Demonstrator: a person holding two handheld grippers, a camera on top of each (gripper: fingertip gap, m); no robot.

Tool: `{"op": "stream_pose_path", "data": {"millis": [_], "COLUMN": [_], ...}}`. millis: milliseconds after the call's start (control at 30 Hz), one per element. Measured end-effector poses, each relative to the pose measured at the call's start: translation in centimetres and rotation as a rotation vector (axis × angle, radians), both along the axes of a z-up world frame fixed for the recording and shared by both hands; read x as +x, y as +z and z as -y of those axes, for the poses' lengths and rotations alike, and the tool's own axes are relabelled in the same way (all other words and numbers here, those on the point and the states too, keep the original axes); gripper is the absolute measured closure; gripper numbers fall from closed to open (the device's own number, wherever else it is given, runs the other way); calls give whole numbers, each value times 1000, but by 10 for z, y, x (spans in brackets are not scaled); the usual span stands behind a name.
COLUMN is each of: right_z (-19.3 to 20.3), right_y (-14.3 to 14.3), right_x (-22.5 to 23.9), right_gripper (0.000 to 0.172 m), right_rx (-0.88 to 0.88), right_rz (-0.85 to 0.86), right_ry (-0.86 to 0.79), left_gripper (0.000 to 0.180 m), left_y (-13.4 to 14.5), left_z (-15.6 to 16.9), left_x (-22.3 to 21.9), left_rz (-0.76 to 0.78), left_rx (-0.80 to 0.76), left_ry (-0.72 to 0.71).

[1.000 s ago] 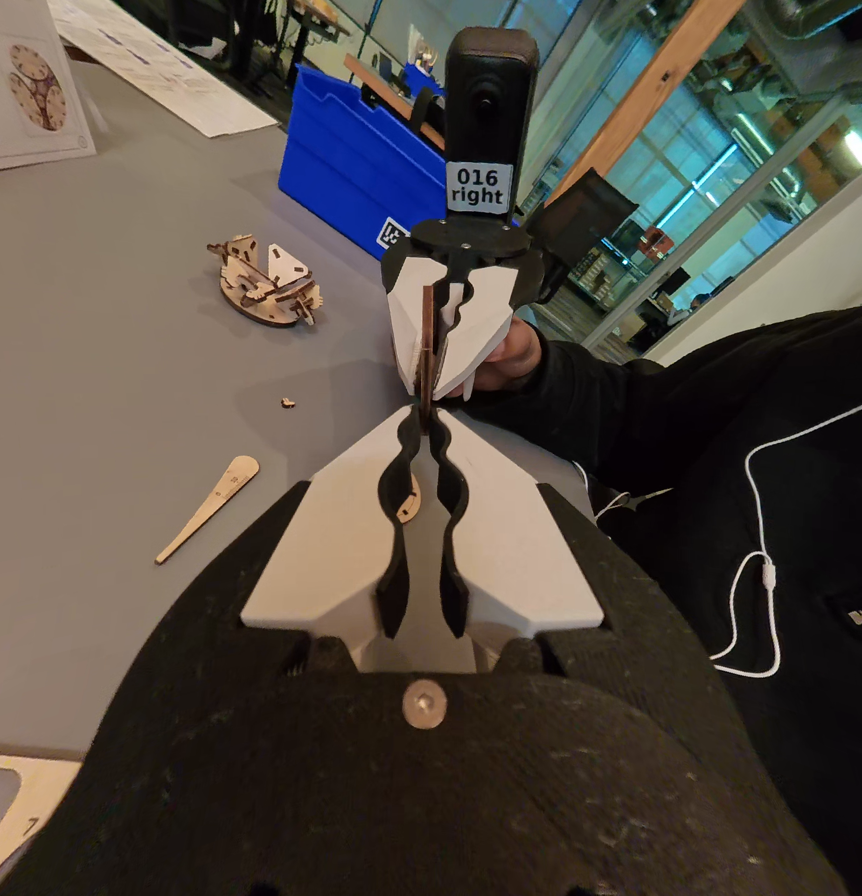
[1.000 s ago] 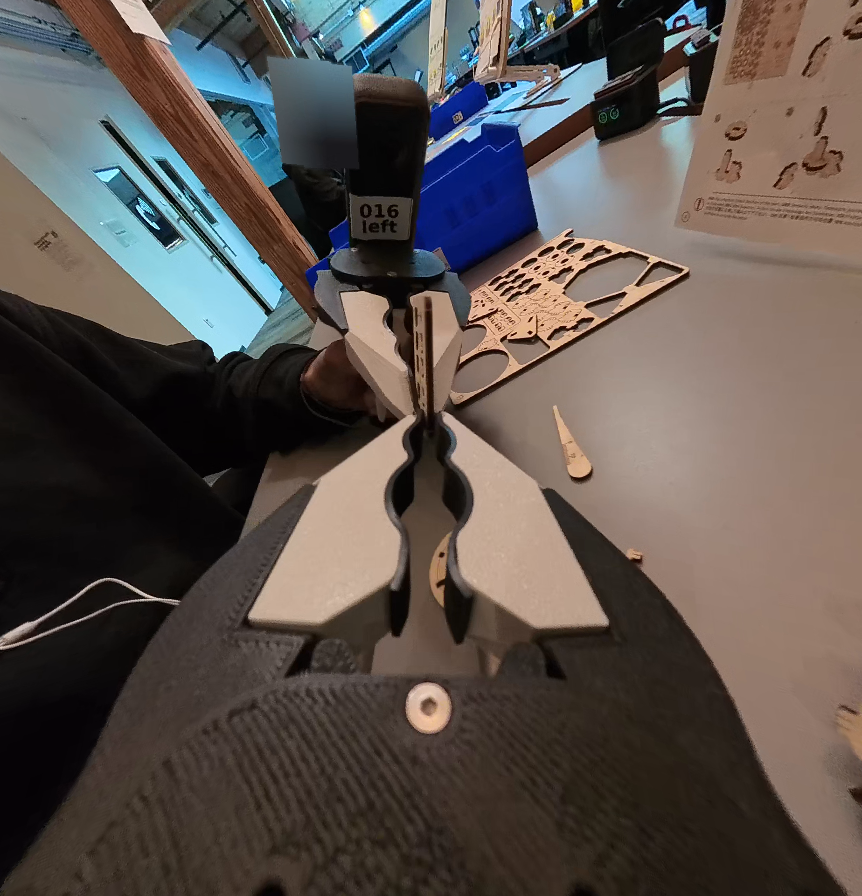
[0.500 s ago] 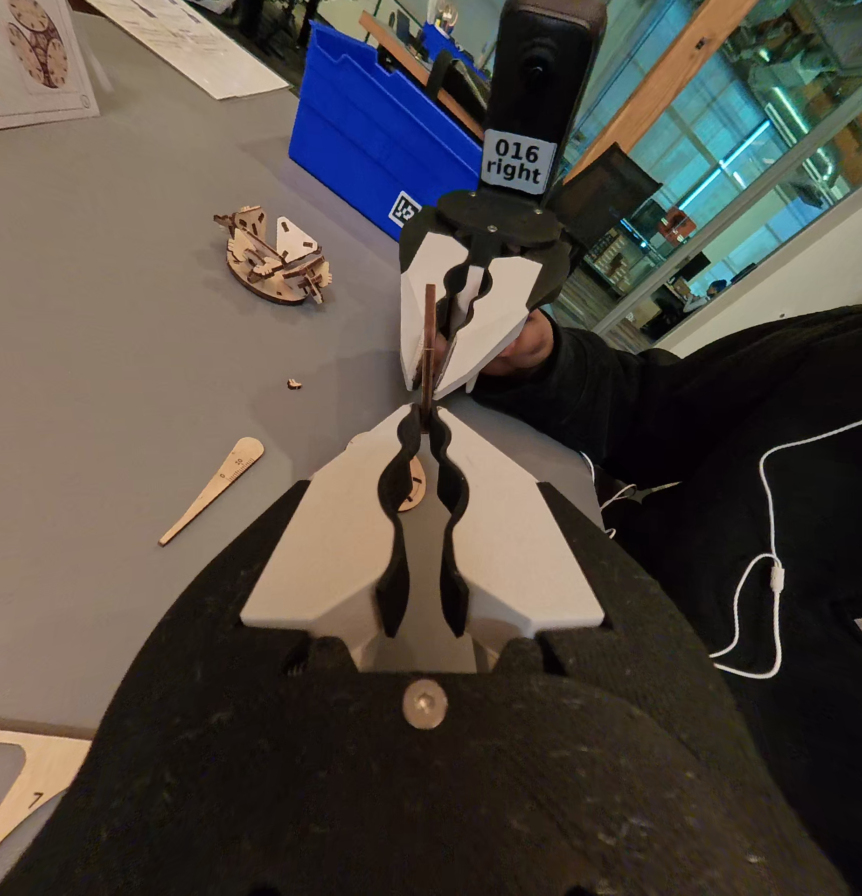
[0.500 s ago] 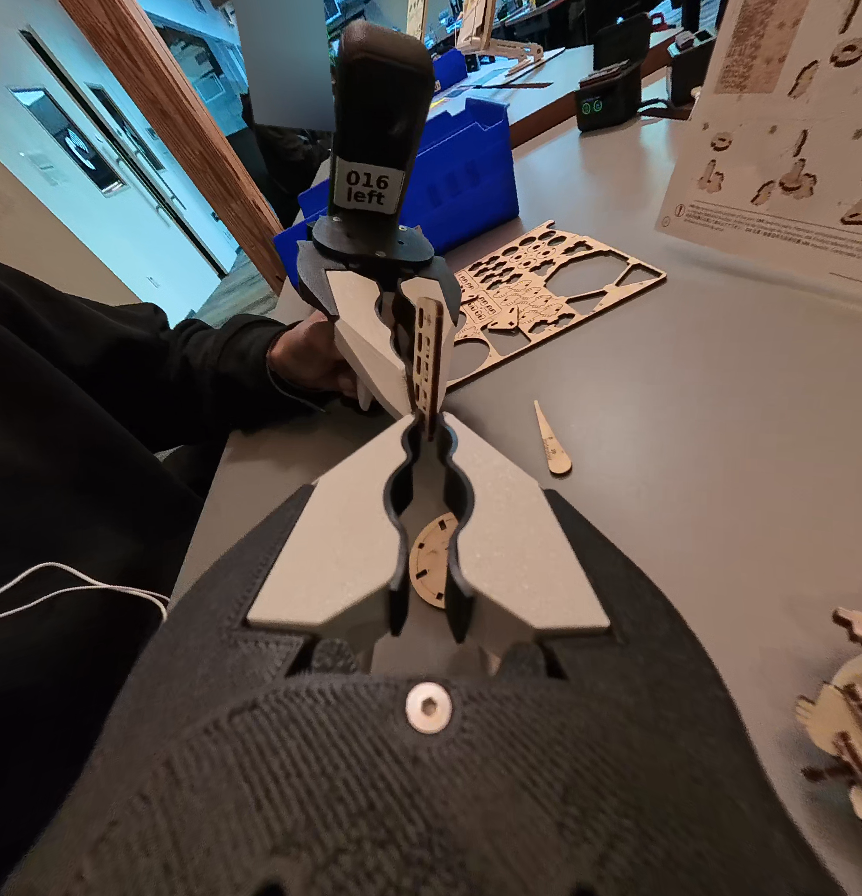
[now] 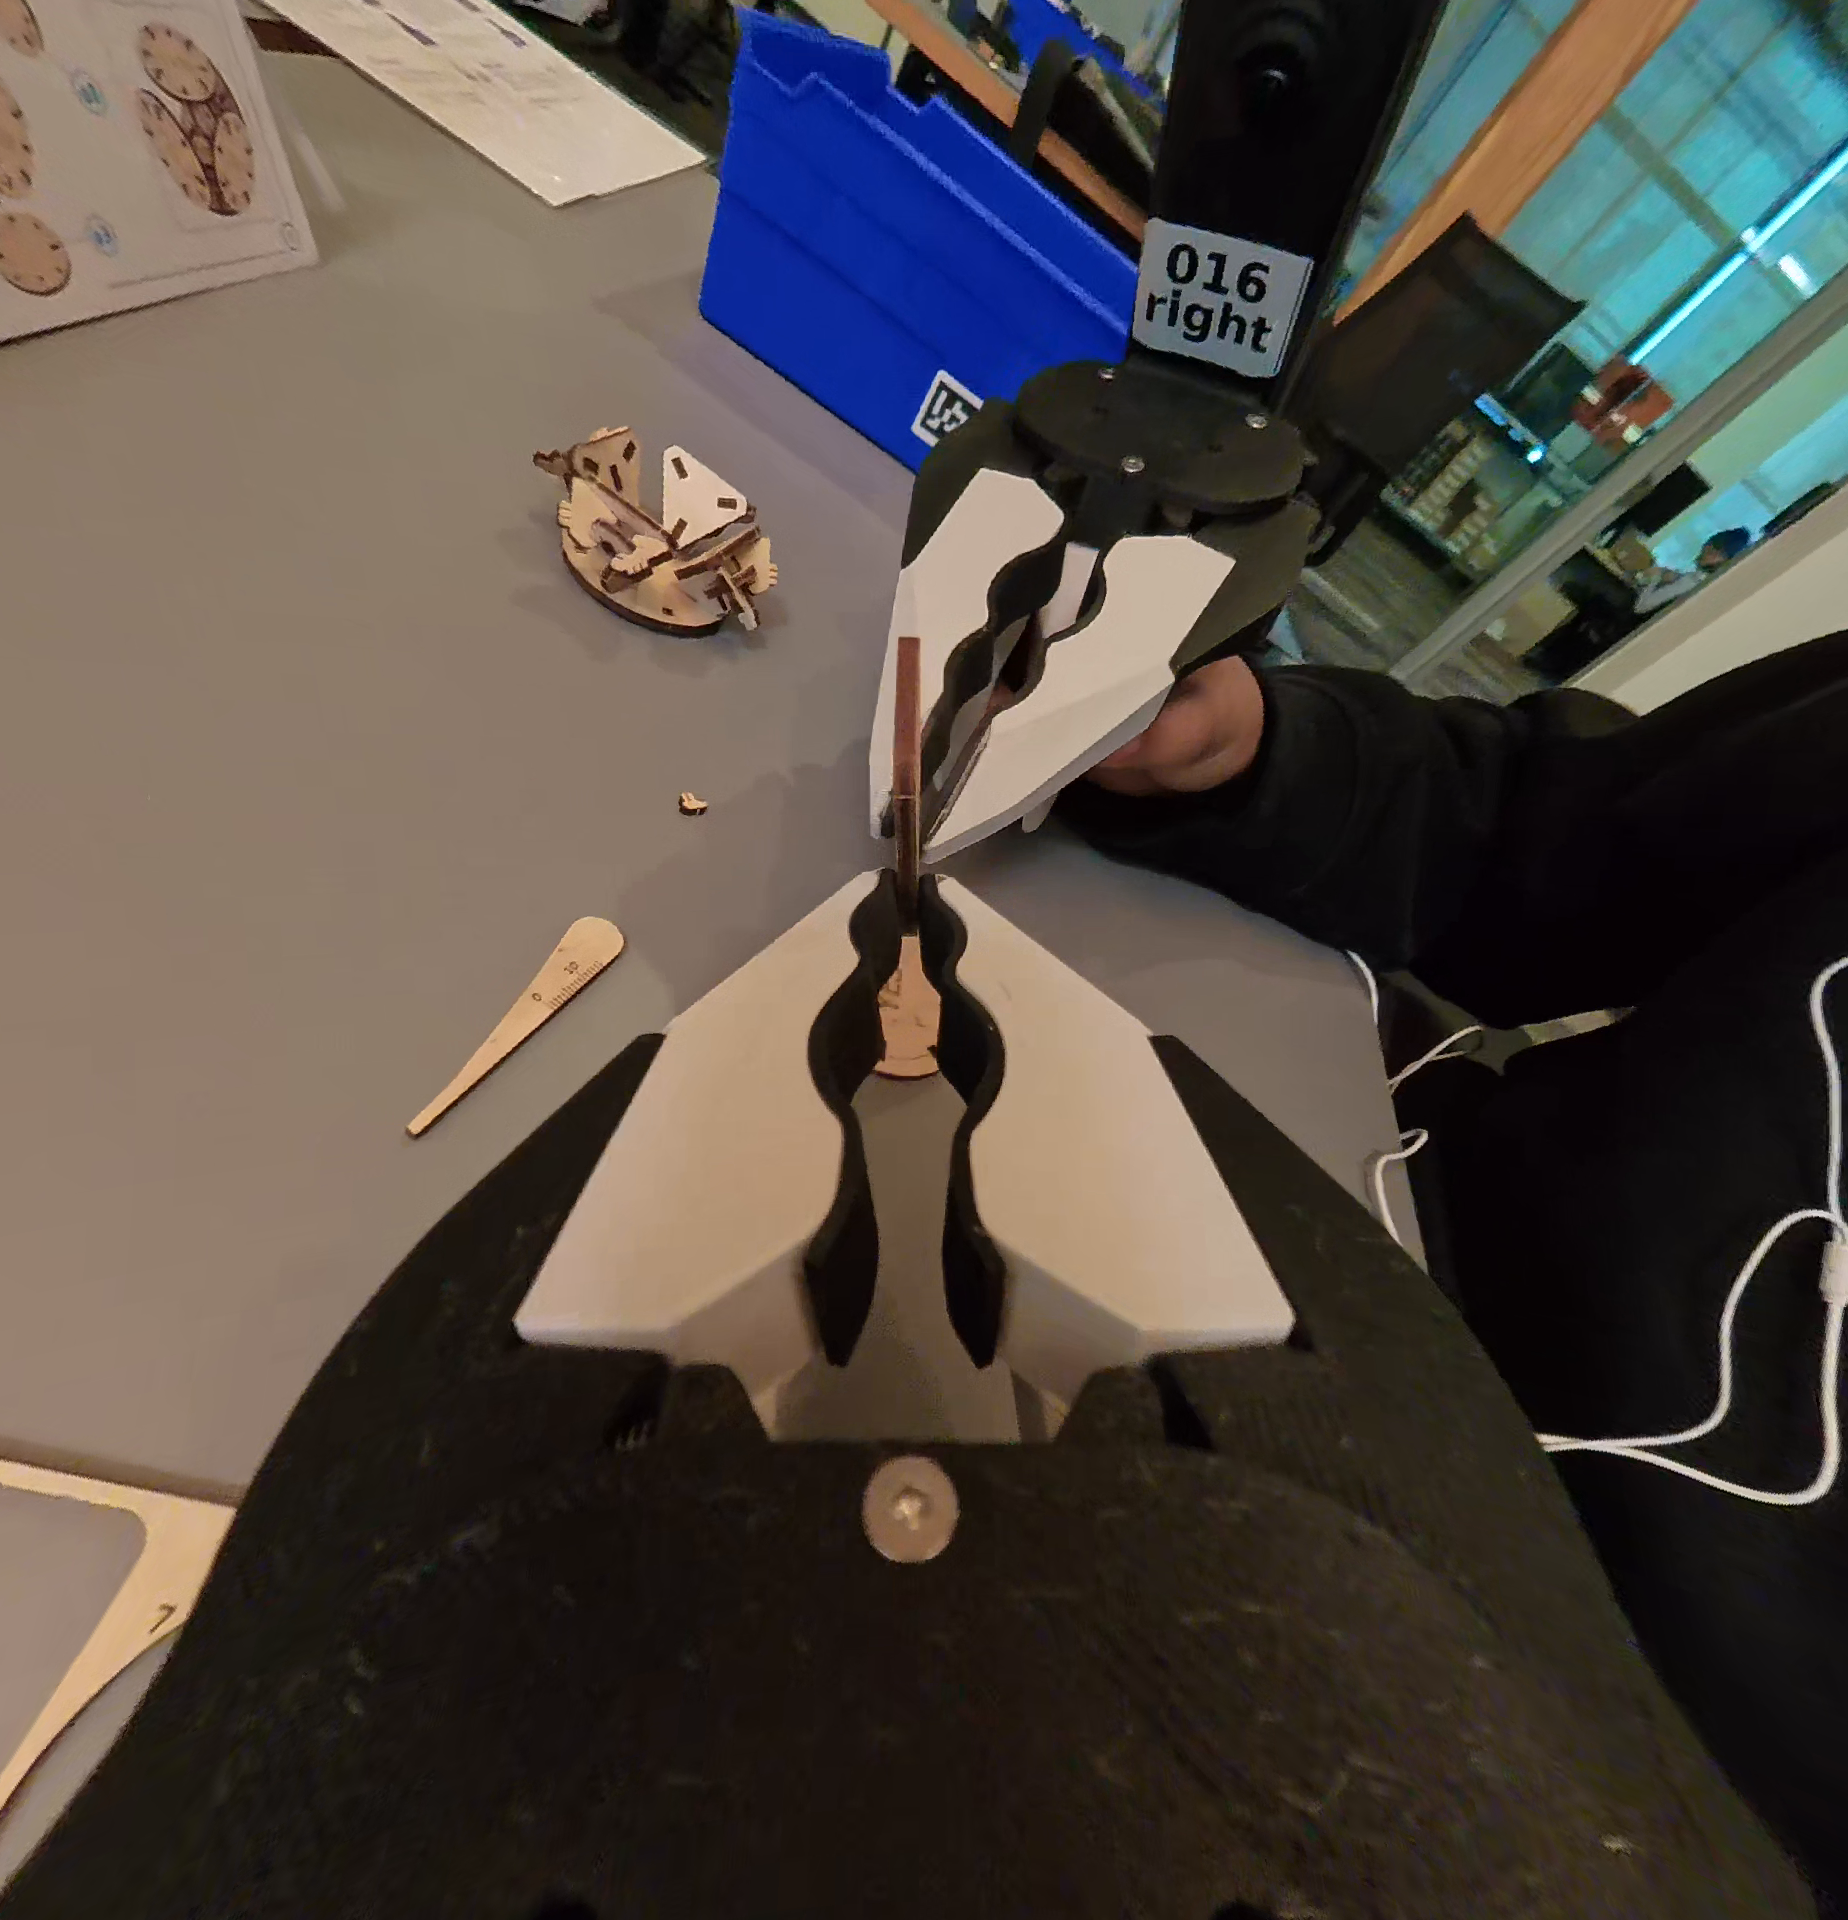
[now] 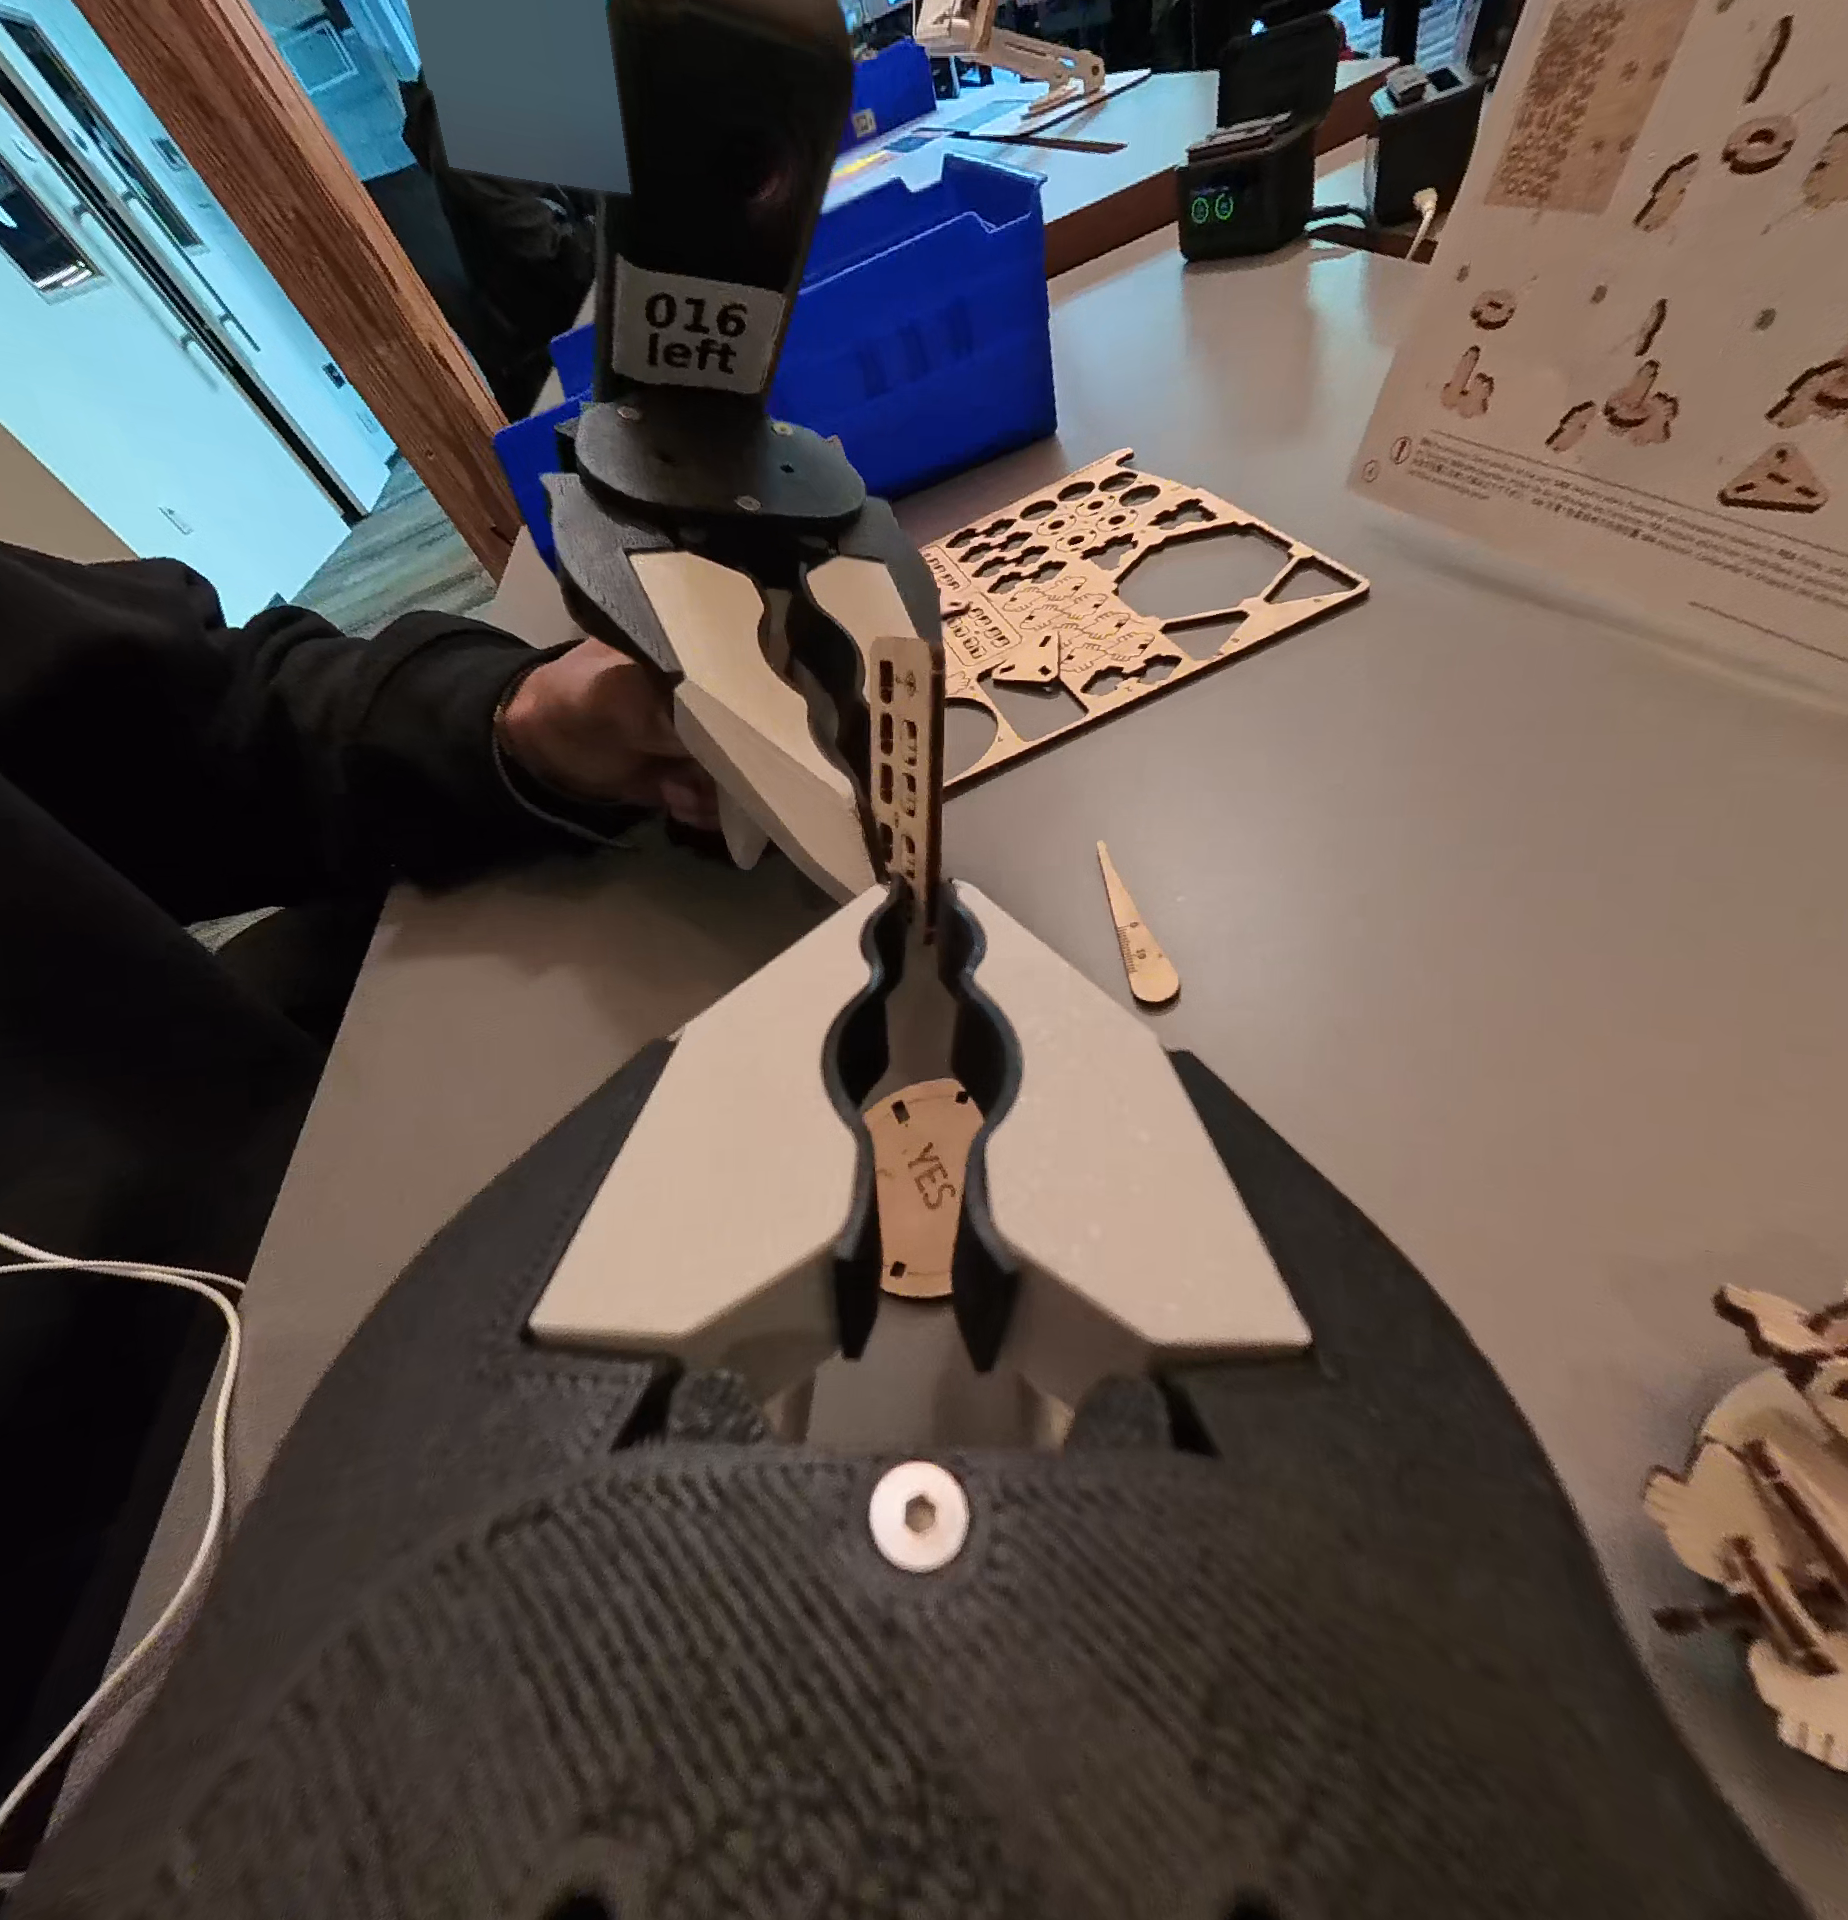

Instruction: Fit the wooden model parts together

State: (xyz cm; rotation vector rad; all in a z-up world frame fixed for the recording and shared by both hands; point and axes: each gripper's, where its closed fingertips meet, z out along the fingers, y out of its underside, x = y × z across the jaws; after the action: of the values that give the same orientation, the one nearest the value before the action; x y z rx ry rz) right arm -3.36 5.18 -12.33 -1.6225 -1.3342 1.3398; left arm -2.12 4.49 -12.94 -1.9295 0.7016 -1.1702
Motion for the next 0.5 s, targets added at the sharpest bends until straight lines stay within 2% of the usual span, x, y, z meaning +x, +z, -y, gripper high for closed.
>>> {"op": "stream_pose_path", "data": {"millis": [333,500], "right_z": [-1,-4], "right_y": [-2,8], "right_x": [-1,-1], "right_gripper": [169,165], "right_rx": [68,27], "right_rz": [17,-55], "right_ry": [-10,-16], "left_gripper": [180,180], "left_y": [-2,8], "left_z": [0,-2], "left_x": [-1,-1], "left_rz": [-20,72], "left_rx": [10,-25], "left_ry": [7,-17]}}
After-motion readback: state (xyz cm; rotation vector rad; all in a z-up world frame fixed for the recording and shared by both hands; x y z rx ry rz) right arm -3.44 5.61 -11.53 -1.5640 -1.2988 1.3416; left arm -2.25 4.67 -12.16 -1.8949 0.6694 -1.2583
